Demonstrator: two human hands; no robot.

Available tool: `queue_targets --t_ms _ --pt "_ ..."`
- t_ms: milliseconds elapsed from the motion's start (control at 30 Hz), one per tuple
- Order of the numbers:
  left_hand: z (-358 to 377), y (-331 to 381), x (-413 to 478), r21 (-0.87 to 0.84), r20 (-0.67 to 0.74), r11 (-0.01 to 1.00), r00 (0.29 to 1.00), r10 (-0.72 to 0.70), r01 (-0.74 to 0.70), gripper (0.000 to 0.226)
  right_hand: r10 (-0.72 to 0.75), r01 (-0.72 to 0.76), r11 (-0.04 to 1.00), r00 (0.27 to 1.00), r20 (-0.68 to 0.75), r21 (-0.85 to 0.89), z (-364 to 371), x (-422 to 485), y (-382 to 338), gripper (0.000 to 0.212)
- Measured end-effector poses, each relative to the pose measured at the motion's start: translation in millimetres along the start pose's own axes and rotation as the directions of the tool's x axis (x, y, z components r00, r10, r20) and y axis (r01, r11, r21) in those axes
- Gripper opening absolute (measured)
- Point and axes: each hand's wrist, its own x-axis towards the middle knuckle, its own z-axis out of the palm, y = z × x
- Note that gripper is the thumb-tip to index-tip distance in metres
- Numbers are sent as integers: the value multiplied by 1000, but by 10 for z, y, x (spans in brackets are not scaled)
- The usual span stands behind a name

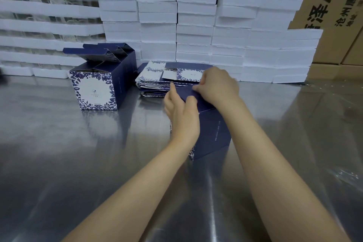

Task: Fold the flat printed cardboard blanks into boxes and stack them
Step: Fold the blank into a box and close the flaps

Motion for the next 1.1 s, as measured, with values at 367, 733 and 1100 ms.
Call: queue_targets --t_ms 367,733,1100 --pt "-38 -85 -53 167 24 982 996 84 -87 86 94 -91 994 994 -48 60 -33 91 245 11" --pt "45 -144 -34 292 -8 946 988 153 -144 84 -223 122 899 954 200 421 -41 -58 -130 31" --pt "126 -191 -51 375 -83 911 973 217 -172 84 137 -124 977 988 -65 171 -24 112 279 28"
